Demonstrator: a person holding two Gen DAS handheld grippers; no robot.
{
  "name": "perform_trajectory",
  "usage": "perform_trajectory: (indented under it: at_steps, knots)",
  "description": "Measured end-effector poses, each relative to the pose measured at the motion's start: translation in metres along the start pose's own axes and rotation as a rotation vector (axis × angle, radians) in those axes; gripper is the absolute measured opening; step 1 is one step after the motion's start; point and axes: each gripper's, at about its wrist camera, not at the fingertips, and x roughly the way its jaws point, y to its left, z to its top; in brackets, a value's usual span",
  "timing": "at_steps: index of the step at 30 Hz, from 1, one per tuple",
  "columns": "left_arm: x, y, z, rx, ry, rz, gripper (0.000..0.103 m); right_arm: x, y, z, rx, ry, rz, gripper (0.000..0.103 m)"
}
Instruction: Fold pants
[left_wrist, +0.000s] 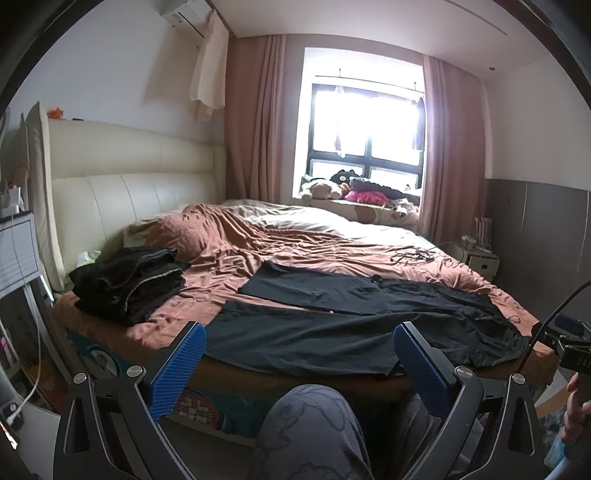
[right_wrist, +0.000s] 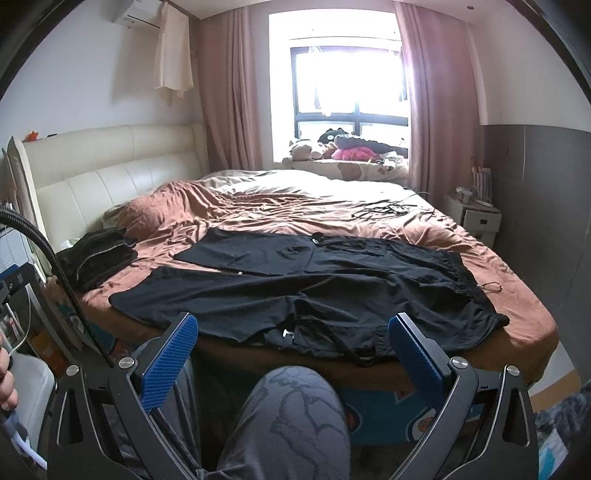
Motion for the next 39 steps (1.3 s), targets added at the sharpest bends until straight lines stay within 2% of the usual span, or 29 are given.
perform_trajectory:
  at_steps: [21,39]
  knots:
    - [-0.005,0.007,0.003,-0.021,-0.006,-0.018,0.103,-0.001,-0.001,-0.002,0.021,-0.002,0.006,0.103]
    - [-0.005,0.013,0.004,-0.033,-0.01,0.005,0.103,-0.001,-0.002,-0.003,0.021,0.003,0.002,0.103]
